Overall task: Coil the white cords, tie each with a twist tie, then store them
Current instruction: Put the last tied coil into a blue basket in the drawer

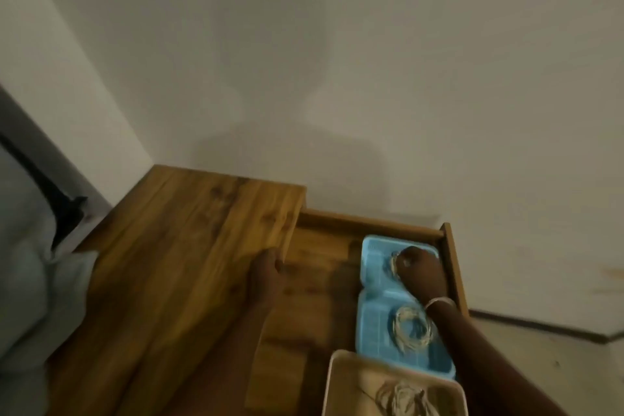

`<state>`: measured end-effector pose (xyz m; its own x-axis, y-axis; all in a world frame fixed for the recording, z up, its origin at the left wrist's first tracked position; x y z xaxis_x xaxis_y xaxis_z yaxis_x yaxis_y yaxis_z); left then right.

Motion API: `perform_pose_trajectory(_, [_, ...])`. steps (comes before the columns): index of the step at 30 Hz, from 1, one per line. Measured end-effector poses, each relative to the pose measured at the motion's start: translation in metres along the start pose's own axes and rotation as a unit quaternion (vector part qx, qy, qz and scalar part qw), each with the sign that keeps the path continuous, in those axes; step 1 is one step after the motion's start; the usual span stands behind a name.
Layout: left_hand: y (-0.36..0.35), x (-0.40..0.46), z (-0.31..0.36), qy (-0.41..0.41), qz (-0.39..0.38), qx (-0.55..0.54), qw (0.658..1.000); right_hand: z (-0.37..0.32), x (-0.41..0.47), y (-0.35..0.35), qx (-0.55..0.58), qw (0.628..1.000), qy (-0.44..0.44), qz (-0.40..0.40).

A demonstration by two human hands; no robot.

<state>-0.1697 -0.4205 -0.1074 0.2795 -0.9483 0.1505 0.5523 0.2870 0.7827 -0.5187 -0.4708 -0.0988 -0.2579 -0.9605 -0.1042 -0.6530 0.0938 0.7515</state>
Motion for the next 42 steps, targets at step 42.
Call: perform_pose_trajectory(42, [0.025,-0.069,-0.099,-0.02,-0.217,0.222,0.951,0.062,-0.145,-0.096,0.162,0.9,-0.298,-0.275])
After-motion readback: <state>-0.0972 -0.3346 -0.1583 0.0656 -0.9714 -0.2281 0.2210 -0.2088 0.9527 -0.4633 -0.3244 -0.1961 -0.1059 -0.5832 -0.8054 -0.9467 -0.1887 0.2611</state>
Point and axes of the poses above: each hand's wrist, its own x-axis towards the middle knuckle, its own y-axis out of the back of the hand, z = x × y, the point moved 8 cm from there along x, towards the middle knuckle, and after that the axes turned 9 degrees about -y, right-handed, at the moved point
